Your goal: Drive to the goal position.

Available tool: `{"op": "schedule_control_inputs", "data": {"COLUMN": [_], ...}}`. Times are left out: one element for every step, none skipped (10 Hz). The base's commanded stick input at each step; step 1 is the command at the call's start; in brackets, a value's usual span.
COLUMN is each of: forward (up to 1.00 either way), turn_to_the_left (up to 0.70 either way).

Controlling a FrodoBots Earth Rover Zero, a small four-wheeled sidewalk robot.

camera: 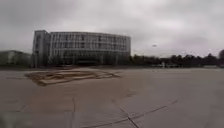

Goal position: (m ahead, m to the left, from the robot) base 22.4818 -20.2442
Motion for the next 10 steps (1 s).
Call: {"op": "schedule_control_inputs", "data": {"forward": [0.7, 0.7, 0.7, 0.7, 0.7, 0.7, 0.7, 0.7, 0.7, 0.7], "turn_to_the_left": [-0.24, -0.24, -0.24, 0.0, 0.0, 0.0, 0.0, 0.0, -0.04, -0.23]}}
